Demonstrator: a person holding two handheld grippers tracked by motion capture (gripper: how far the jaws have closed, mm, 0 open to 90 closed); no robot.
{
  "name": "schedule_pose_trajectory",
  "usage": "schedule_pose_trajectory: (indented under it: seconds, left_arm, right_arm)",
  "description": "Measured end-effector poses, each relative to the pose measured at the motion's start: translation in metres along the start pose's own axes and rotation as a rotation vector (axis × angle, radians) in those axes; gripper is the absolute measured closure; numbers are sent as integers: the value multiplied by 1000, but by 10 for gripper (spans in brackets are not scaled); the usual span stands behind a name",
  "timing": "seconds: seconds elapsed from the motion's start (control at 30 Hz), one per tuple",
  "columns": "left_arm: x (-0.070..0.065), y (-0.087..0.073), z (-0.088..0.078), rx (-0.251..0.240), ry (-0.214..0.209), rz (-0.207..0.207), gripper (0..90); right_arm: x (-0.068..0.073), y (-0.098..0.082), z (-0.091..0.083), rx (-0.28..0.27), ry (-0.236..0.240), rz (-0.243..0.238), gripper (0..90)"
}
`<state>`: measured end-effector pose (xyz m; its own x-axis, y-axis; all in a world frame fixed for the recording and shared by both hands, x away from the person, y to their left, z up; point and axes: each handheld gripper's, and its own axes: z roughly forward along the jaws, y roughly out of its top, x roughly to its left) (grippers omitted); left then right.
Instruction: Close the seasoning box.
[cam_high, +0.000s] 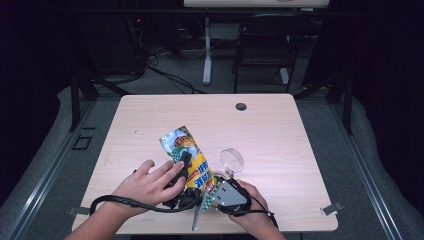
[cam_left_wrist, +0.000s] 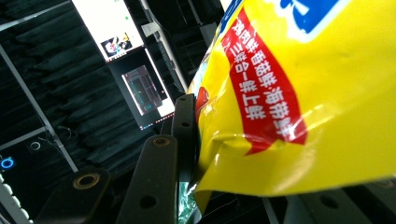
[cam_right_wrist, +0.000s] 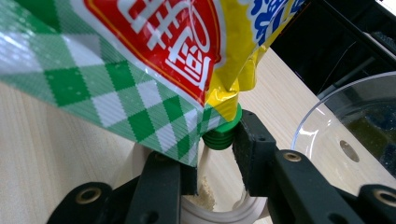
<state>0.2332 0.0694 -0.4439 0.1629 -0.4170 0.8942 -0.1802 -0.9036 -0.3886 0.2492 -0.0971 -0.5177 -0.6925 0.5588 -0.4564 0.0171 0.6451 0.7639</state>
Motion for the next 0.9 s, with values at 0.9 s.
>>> schedule_pose_trajectory:
  seconds: [0.9]
  left_arm:
    - [2, 1, -1, -8, 11, 13, 736]
  right_arm:
    - [1, 0, 0, 1, -5, -7, 718]
